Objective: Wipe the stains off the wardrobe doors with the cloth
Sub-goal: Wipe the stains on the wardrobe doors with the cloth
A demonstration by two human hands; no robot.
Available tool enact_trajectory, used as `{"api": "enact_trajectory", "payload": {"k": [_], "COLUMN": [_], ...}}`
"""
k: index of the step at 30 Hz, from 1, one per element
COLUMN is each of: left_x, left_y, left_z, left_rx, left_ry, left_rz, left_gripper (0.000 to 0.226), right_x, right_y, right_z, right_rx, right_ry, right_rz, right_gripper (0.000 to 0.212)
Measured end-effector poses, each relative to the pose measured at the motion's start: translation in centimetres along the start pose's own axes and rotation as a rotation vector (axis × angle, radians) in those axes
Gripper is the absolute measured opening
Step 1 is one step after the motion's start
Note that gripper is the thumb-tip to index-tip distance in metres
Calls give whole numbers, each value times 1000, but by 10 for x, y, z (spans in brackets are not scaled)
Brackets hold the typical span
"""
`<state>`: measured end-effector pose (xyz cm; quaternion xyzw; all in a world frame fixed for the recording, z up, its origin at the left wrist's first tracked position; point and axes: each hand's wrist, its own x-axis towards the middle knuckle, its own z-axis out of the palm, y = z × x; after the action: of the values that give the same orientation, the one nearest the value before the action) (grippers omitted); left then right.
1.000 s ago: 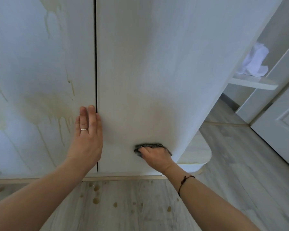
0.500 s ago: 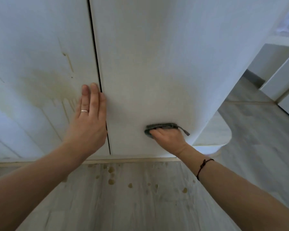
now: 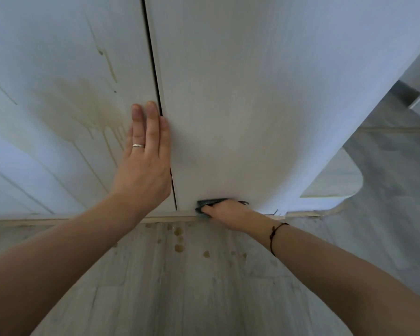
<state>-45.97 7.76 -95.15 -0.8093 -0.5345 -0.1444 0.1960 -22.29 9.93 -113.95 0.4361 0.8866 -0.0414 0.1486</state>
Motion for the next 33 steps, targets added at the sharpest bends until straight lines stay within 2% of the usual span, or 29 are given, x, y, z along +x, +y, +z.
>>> {"api": "enact_trajectory", "payload": {"k": [3,6,10,13,15,17,21,25,27,30,33], "left_x": [-1,-6,-17,-19,-15,-11,-11,-3,-3,-19,-42], "left_y": [-2,-6,-19,-31,-41,-47,-50,-57,-65,-74,-81], "left_z": [-6,-15,-21,-24,-26,-31,-51,-90,-109,-129,-129], "left_rx": [34,90,91,28,-11,-29,-100,-184,-219,-285,-363], "left_ry": [-20,-62,-68,-36,-46,-48,-139,-95,-167,-381,-483], "left_rz": [23,48,128,187,225,240,259,228,124,-77,-185], "left_gripper": [81,76,81,88,91,92,93,84,68,51,53], "right_x": [55,71,42,11,-7,-16,-26,-43,-52,-57,-48], "right_y": [-53,-80,-66,-37,-23,-20,-34,-48,-51,-59,-73], "right_z": [-21,-39,-26,-18,-38,-77,-170,-278,-328,-374,-378], "right_rx": [88,146,157,84,55,13,-94,-67,-51,-29,5], "right_ry": [70,47,-5,-87,-64,75,679,1078,1165,1123,1089], "right_rz": [-100,-87,-62,42,102,125,75,268,309,405,471], "right_gripper": [36,43,60,49,41,36,28,34,49,67,51]}}
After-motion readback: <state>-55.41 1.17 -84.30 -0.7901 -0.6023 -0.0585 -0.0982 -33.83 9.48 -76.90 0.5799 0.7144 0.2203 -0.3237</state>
